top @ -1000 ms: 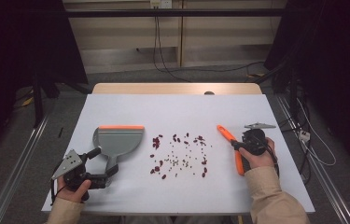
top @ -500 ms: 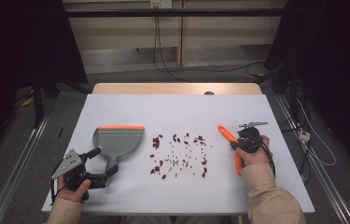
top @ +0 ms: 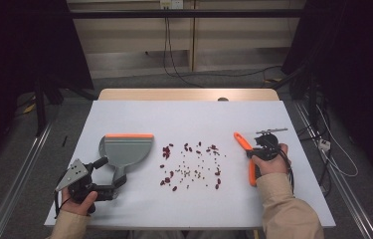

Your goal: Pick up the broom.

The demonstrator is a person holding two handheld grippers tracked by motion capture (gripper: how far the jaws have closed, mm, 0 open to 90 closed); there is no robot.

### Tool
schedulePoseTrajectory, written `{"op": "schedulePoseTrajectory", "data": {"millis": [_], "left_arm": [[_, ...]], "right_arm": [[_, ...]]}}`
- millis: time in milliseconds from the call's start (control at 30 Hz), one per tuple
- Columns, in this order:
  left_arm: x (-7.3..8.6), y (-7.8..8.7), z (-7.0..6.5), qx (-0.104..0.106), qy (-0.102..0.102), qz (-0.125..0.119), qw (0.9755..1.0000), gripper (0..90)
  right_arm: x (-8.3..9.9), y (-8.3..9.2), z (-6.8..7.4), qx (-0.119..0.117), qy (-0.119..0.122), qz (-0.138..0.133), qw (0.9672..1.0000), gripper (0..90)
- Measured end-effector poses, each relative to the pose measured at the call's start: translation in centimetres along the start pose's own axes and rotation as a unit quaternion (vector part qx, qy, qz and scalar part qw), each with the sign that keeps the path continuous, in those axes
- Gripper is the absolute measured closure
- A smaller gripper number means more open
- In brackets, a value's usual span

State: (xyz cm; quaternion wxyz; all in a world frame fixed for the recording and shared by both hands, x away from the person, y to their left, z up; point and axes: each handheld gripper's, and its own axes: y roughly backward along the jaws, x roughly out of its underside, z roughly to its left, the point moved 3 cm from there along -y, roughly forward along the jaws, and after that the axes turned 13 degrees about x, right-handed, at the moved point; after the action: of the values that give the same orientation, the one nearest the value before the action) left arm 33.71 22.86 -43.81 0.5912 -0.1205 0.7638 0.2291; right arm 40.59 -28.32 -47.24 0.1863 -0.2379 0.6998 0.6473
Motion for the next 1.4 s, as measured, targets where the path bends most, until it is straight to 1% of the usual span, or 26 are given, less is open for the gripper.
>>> {"op": "schedulePoseTrajectory", "data": {"millis": [100,167,200,333,433,467,533,633,767,833,867,933,967,1000,1033,1067,1100,1133,1167,1200,1333,1367,1400], "left_arm": [[0.0,0.2,0.0,-0.002,0.0,0.0,1.0,2.7],[0.0,0.3,0.0,-0.005,0.001,-0.001,1.0,2.7],[0.0,0.4,0.0,-0.006,0.002,-0.002,1.0,2.7],[0.0,0.4,0.0,-0.007,0.002,-0.003,1.0,2.7],[0.0,0.4,0.0,-0.006,-0.001,-0.002,1.0,2.7],[0.0,0.4,0.0,-0.006,-0.001,-0.002,1.0,2.7],[0.0,0.3,0.0,-0.006,-0.002,-0.001,1.0,2.7],[0.0,0.2,0.0,-0.007,0.0,-0.001,1.0,2.7],[0.0,0.2,0.0,-0.005,-0.001,-0.001,1.0,2.7],[0.0,0.2,0.0,-0.006,-0.001,0.001,1.0,2.7],[0.0,0.2,0.0,-0.006,-0.001,0.001,1.0,2.7],[0.0,0.2,0.0,-0.006,0.001,0.0,1.0,2.7],[0.0,0.2,0.1,-0.006,0.0,0.001,1.0,2.7],[0.0,0.2,0.1,-0.006,0.0,0.001,1.0,2.7],[0.0,0.2,0.1,-0.006,0.001,0.0,1.0,2.7],[0.0,0.2,0.1,-0.005,0.001,0.001,1.0,2.7],[0.0,0.2,0.1,-0.005,0.001,0.001,1.0,2.7],[0.0,0.2,0.1,-0.005,0.001,0.001,1.0,2.7],[0.0,0.2,0.0,-0.005,0.001,0.001,1.0,2.7],[0.0,0.2,0.0,-0.004,0.0,0.004,1.0,2.7],[0.0,0.2,0.0,-0.003,0.001,0.002,1.0,2.7],[0.0,0.2,0.0,-0.004,0.002,0.002,1.0,2.7],[0.0,0.2,0.0,-0.005,0.002,0.002,1.0,2.7]], "right_arm": [[-0.2,0.1,0.0,0.002,0.002,0.007,1.0,69.6],[-0.3,0.1,0.0,0.001,0.006,0.006,1.0,69.8],[-0.3,0.1,-0.1,0.0,0.001,0.008,1.0,69.9],[-0.3,0.2,0.0,0.002,0.002,0.007,1.0,70.4],[-0.3,0.3,-0.2,-0.005,-0.006,0.003,1.0,71.1],[-0.4,0.3,-0.3,-0.008,-0.01,-0.003,0.9999,71.4],[-0.4,0.4,-0.3,-0.011,-0.011,-0.003,0.9999,71.7],[-0.6,0.4,-0.2,-0.004,0.0,-0.007,1.0,71.7],[-0.8,0.5,0.0,-0.001,0.004,-0.004,1.0,71.7],[-1.1,0.4,0.0,-0.009,0.002,-0.009,0.9999,72.0],[-1.1,0.4,0.0,-0.009,0.002,-0.009,0.9999,72.0],[-1.3,0.2,0.0,-0.013,0.005,-0.011,0.9998,71.9],[-1.4,0.0,0.1,-0.014,0.01,-0.021,0.9996,71.7],[-1.5,-0.1,0.2,-0.013,0.013,-0.017,0.9997,71.4],[-1.5,-0.3,0.2,-0.013,0.016,-0.02,0.9996,71.3],[-1.5,-0.3,0.2,-0.012,0.011,-0.017,0.9997,70.8],[-1.5,-0.3,0.2,-0.012,0.011,-0.017,0.9997,70.8],[-1.4,-0.6,0.2,-0.011,0.007,-0.009,0.9999,69.6],[-1.3,-0.6,0.2,-0.009,0.001,-0.011,0.9999,69.6],[-1.3,-0.5,0.1,-0.007,-0.003,-0.011,0.9999,69.5],[-1.2,0.3,-0.3,0.001,-0.027,-0.009,0.9996,63.3],[-1.1,0.4,-0.3,-0.003,-0.037,-0.006,0.9993,61.8],[-1.1,0.4,-0.2,-0.007,-0.039,-0.001,0.9992,62.3]]}}
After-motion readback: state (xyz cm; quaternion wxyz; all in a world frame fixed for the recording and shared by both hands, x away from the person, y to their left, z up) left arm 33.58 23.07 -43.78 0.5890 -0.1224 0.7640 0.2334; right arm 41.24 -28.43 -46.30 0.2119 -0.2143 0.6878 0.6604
